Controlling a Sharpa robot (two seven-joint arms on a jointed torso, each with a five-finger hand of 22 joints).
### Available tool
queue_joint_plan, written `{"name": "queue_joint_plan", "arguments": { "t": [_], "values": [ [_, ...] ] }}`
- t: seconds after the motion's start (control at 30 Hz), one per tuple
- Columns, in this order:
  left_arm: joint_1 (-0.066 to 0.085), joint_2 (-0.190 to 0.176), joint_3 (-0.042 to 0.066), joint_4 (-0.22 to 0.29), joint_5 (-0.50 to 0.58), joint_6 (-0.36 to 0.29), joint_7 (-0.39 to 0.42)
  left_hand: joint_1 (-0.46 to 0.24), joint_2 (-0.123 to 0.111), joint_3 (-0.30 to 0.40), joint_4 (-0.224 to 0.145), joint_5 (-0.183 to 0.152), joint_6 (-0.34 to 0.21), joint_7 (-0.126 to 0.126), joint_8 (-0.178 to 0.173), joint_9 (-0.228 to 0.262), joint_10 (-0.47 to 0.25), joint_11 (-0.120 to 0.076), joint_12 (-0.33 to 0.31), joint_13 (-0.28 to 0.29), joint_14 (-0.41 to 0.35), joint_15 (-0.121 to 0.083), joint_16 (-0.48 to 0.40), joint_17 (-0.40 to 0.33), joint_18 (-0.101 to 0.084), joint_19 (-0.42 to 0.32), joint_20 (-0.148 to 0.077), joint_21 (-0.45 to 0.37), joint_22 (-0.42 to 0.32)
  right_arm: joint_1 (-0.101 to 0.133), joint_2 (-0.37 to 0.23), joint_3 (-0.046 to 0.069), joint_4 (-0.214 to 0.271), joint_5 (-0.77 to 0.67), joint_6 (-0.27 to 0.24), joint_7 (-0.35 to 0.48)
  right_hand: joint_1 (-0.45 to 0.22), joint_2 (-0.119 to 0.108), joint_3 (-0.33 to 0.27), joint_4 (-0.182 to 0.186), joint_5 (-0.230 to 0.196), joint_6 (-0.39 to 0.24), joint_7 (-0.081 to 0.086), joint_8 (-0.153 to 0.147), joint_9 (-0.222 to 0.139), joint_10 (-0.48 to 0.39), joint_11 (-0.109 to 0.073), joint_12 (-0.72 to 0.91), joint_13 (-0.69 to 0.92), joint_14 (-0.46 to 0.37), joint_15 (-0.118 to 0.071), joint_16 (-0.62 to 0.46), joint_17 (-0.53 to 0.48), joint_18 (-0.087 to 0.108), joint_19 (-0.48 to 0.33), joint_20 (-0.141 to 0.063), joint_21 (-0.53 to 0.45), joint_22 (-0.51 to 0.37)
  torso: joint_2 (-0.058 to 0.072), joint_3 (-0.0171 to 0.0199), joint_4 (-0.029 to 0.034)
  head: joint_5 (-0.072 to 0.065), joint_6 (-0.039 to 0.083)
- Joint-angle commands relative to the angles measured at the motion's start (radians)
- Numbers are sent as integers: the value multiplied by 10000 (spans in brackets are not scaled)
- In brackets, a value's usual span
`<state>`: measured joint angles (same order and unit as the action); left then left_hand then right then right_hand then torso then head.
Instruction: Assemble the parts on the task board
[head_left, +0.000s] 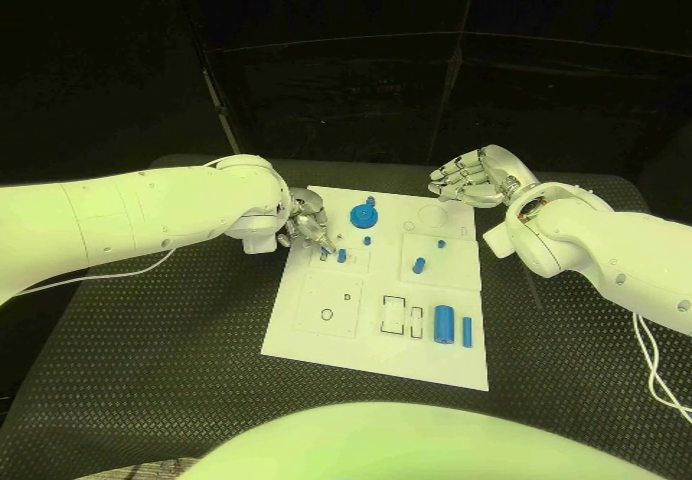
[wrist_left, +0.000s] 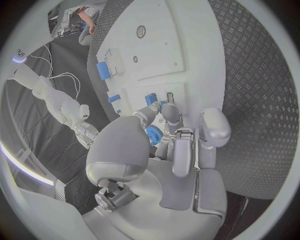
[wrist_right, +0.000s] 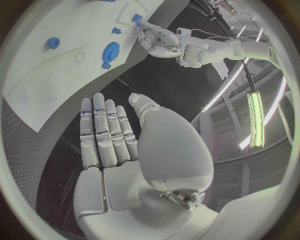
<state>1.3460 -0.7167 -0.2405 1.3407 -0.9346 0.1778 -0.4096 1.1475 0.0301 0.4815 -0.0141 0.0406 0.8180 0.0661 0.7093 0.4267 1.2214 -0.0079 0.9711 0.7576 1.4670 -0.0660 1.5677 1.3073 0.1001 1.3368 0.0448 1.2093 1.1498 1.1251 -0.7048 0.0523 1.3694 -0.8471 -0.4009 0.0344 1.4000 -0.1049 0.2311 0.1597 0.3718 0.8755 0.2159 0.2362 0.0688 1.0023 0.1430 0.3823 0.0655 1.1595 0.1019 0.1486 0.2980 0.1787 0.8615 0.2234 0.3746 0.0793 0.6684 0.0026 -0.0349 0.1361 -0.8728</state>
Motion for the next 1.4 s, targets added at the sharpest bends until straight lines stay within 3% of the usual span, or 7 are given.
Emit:
{"name": "queue_joint_plan", "arguments": {
  "t": [0.03, 0.93, 1.4],
  "values": [
    [13, 34, 6, -73, 60, -15, -113, 8, 112, 807, -734, 70, 53, 11, 59, 18, 68, 3, -33, 10, 1038, 12, 31, 2635, 11, -11, 7, -24, 11, 16, 9, 5, 15, 16, 57, 81, -47, 25, 53, -18, 40, -67, 37, -43, 8, 2, 78, -42, -13, 42, 10, -36, -14, 45, 66, 11, -42, -15, -4, 0, 0, -12, 2],
    [10, 404, 6, -463, -386, 48, -361, -10, 75, 928, -776, 69, 34, 12, 90, 38, 94, 2, -6, 40, 1038, 10, 31, 2635, 3, 11, 6, 4, 49, 12, 30, 3, 13, 16, 68, 95, -36, 30, 62, -27, 56, -68, 37, -43, 8, 1, 77, -42, -15, 44, 9, -46, -19, 46, 71, 11, -53, -20, -15, -4, -6, -7, 2],
    [80, -17, 8, -127, -174, 642, -85, -36, 51, 1003, -796, 67, 55, 6, 132, 60, 140, -2, 35, 82, 1038, 10, 31, 2635, 8, 4, 5, -11, 34, -3, 33, 2, -4, 16, 81, 97, -25, 38, 74, -38, 80, -70, 37, -42, 8, 0, 77, -43, -17, 49, 8, -58, -26, 47, 79, 11, -69, -26, -12, -5, 0, -25, 2]
  ]
}}
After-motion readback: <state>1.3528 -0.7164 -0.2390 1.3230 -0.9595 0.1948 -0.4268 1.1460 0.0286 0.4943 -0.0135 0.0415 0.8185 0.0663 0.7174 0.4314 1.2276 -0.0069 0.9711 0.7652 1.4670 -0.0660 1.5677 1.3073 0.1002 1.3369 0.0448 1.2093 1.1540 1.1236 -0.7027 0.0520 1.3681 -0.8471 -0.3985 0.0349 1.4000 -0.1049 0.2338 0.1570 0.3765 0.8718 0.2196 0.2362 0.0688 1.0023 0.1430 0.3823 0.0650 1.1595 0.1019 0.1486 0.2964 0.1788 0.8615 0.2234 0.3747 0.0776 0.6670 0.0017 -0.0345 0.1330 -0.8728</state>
